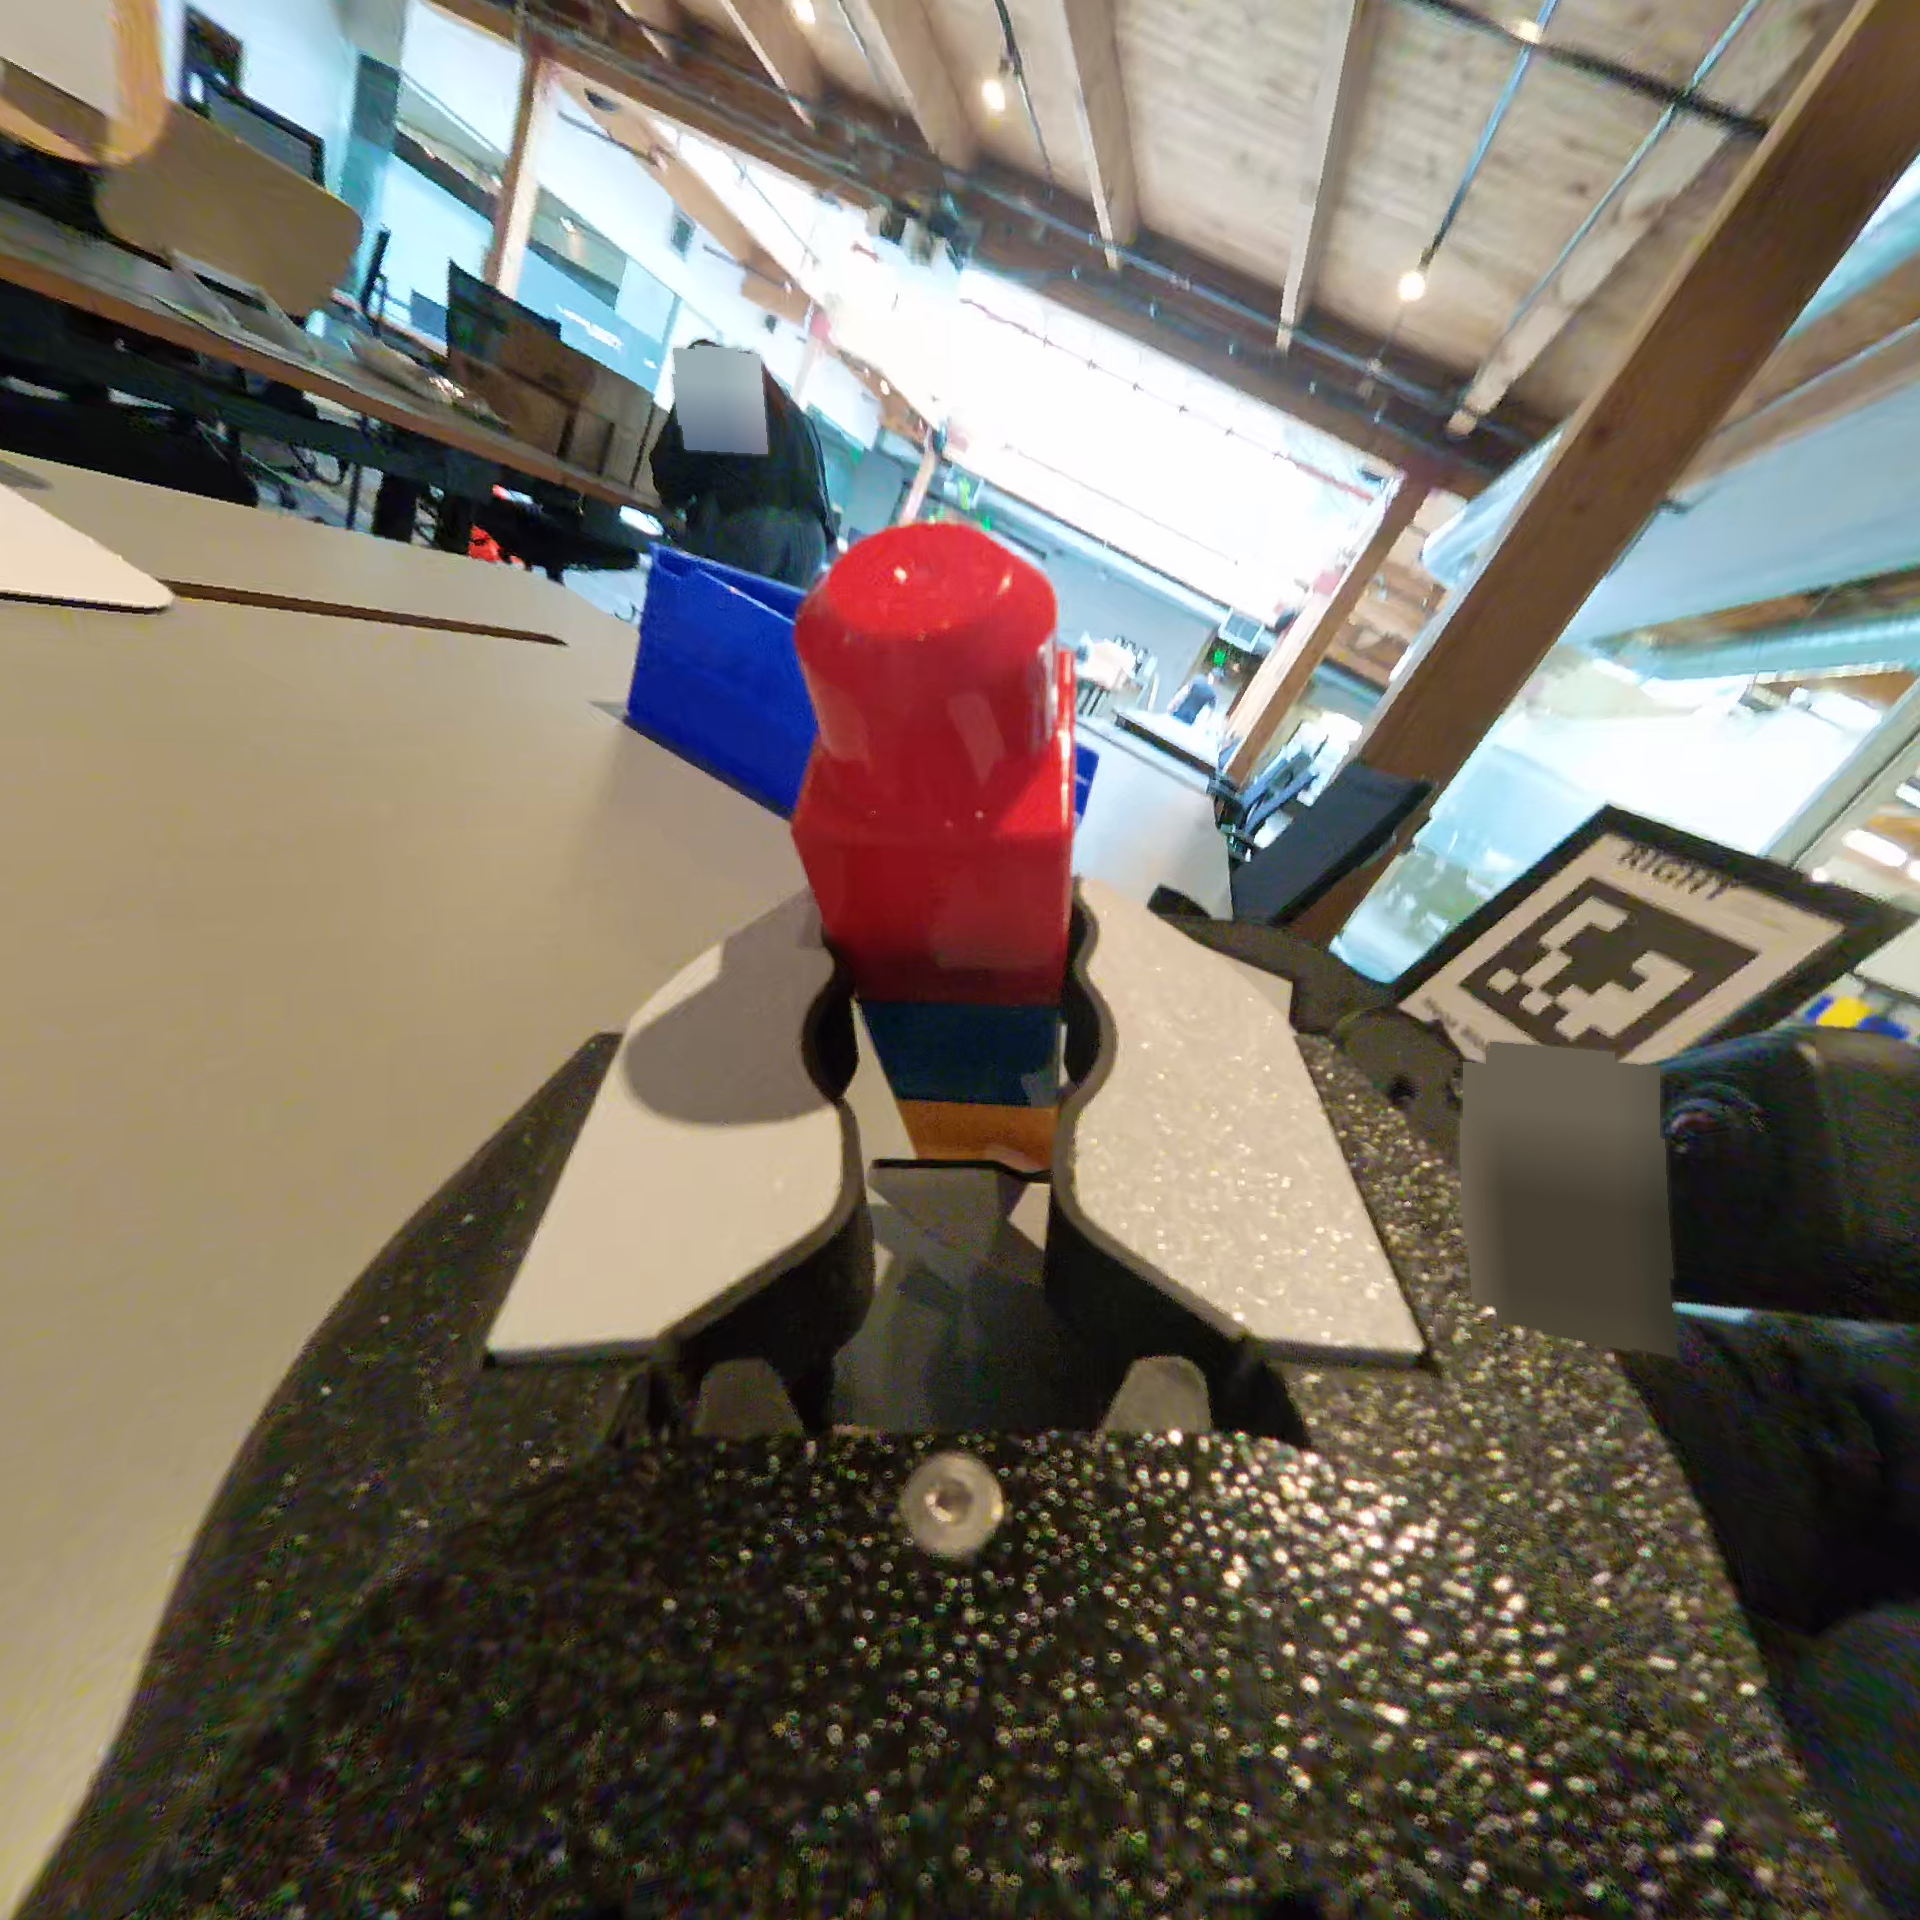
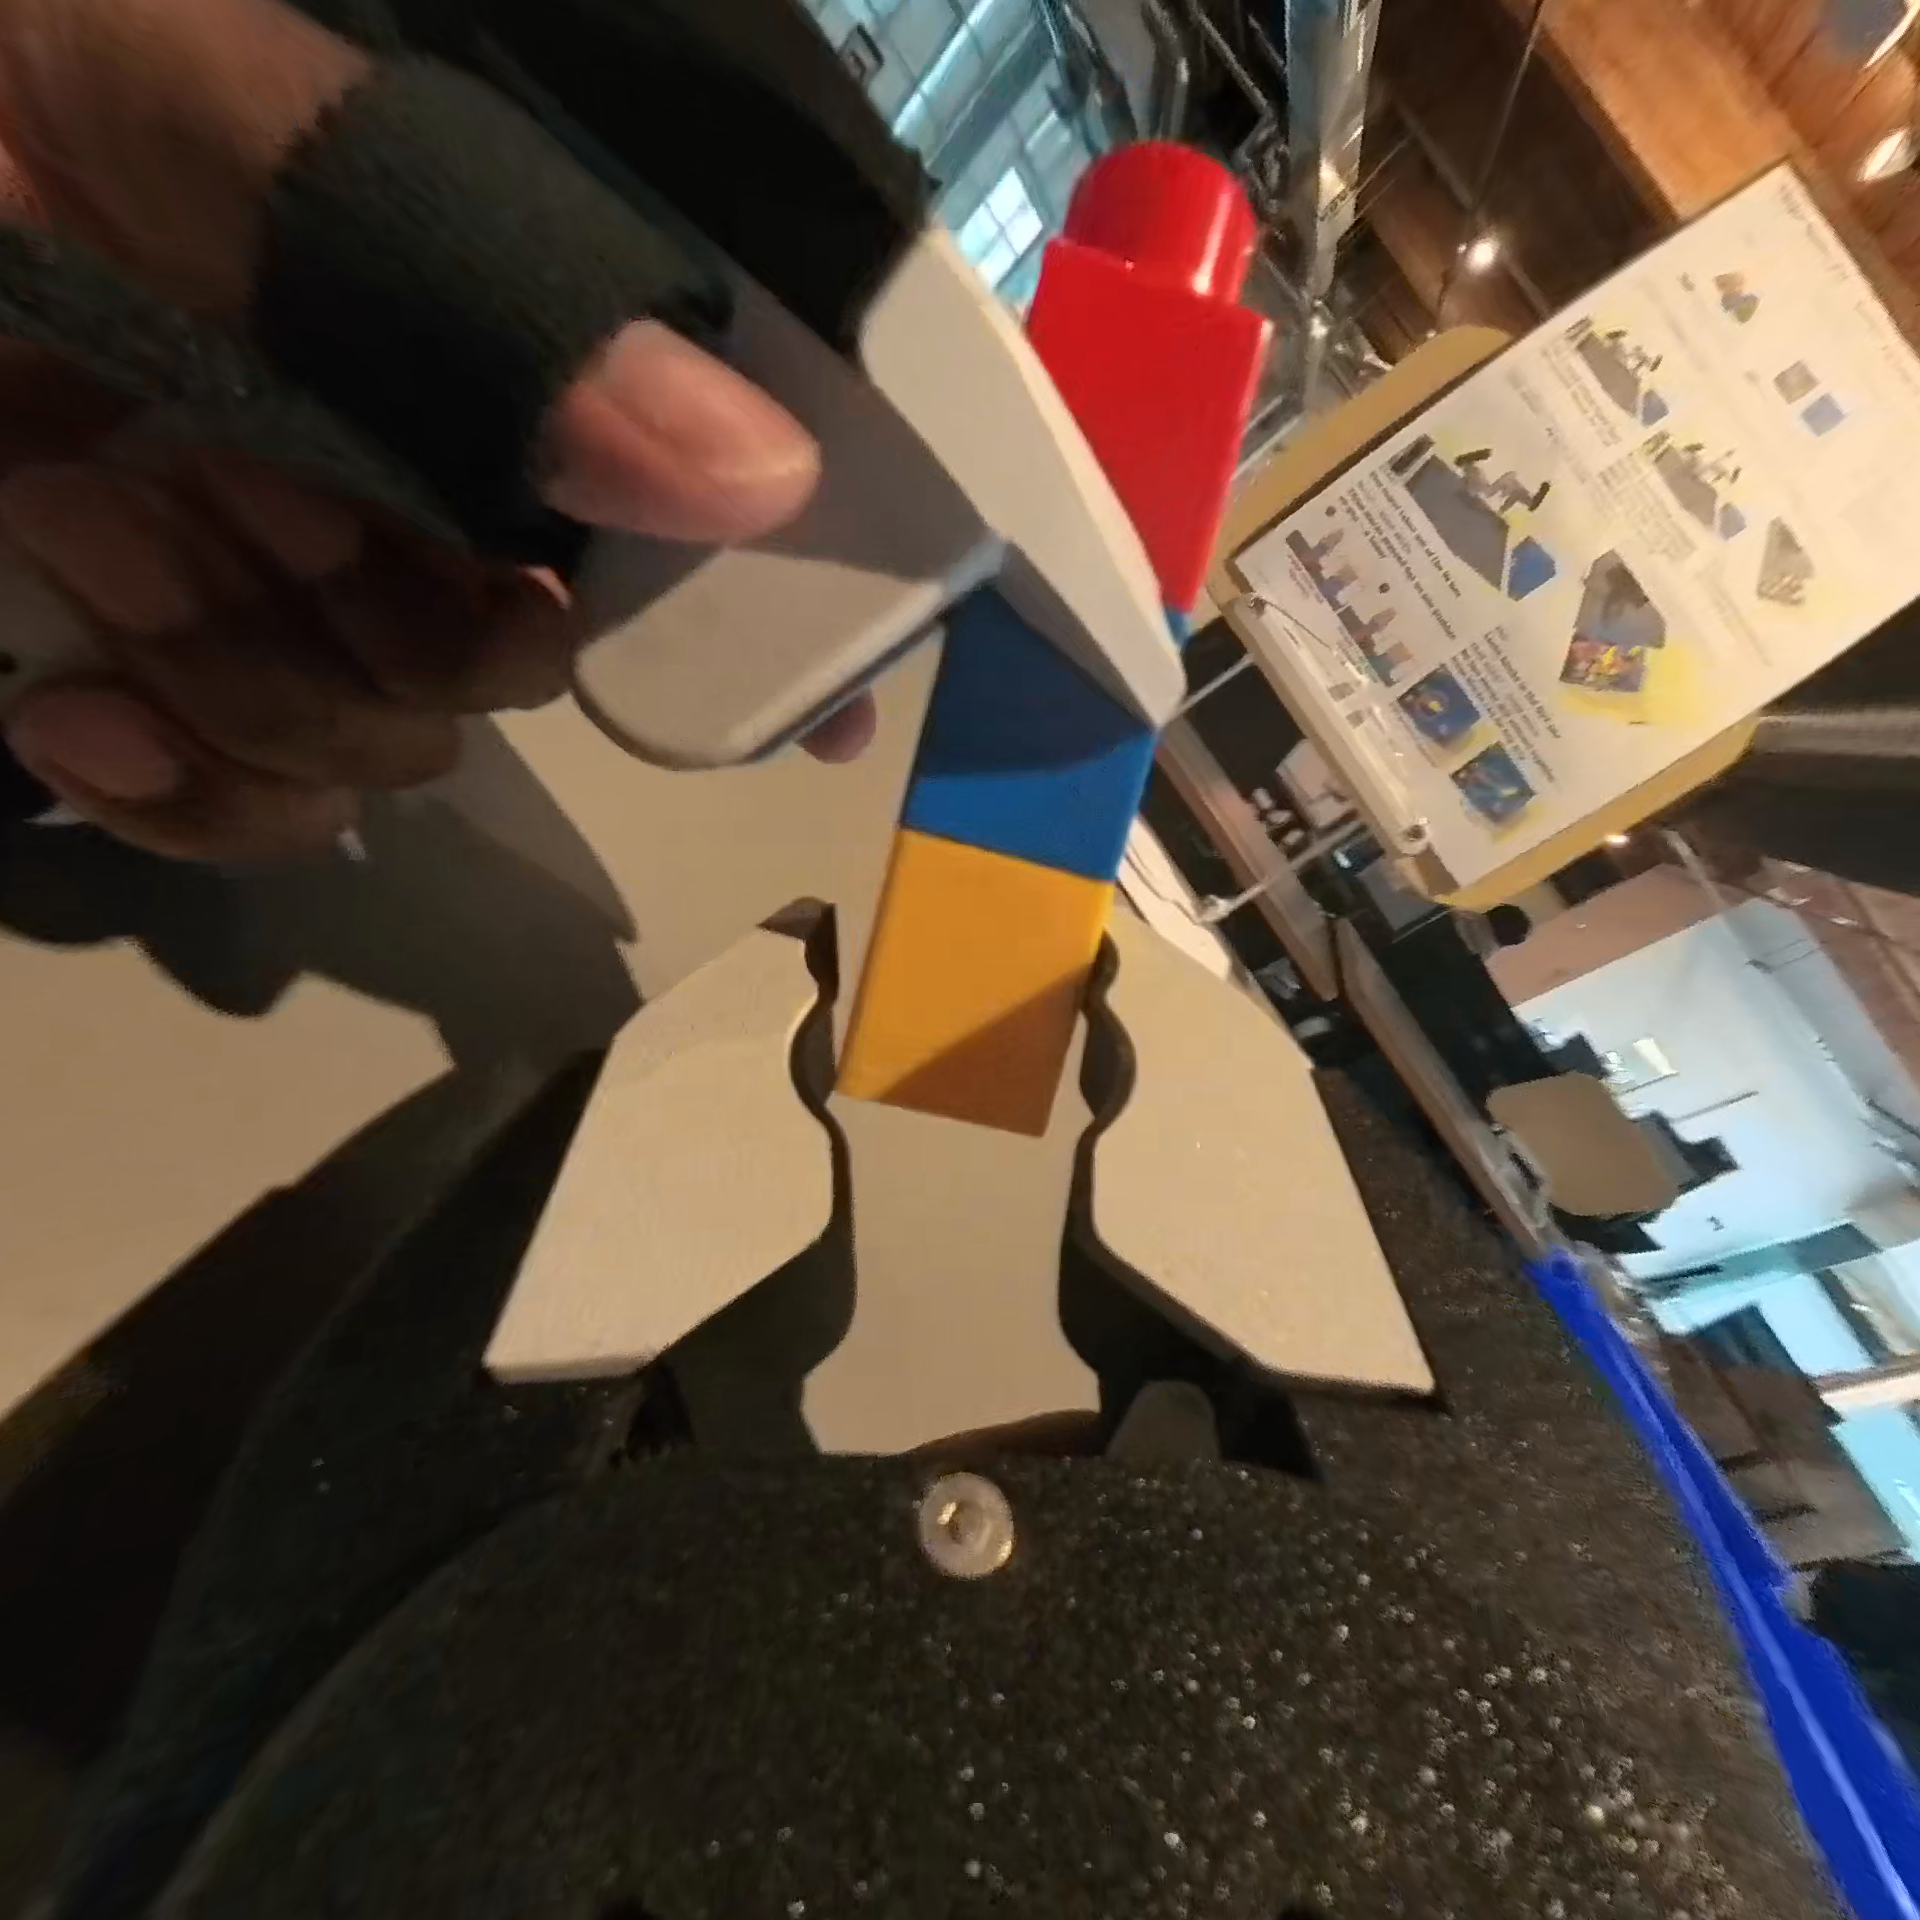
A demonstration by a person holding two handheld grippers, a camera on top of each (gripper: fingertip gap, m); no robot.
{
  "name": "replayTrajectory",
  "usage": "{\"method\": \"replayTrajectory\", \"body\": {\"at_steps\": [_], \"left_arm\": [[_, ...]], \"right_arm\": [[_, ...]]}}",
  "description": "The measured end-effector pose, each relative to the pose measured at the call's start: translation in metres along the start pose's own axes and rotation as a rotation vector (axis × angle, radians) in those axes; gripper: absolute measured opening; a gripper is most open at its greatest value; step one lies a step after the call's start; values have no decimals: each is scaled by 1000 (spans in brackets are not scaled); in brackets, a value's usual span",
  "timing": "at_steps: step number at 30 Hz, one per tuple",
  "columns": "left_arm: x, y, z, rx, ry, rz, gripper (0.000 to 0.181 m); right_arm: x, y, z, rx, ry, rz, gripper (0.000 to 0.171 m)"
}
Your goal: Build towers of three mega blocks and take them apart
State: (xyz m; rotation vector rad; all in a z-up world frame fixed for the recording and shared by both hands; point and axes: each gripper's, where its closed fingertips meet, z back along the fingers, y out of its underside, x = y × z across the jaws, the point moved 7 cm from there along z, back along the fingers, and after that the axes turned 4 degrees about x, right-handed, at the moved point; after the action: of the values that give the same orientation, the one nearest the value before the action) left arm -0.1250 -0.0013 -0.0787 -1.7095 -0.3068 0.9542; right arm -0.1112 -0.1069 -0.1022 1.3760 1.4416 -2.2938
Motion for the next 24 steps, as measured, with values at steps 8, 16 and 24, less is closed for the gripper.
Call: {"method": "replayTrajectory", "body": {"at_steps": [8,16,24], "left_arm": [[0,0,4,28,37,7,36],[12,-7,18,-5,72,109,36],[12,-5,19,10,-27,22,36]], "right_arm": [[2,0,2,1,15,78,41],[20,0,5,-18,0,324,38],[-86,31,24,62,402,-57,39]]}}
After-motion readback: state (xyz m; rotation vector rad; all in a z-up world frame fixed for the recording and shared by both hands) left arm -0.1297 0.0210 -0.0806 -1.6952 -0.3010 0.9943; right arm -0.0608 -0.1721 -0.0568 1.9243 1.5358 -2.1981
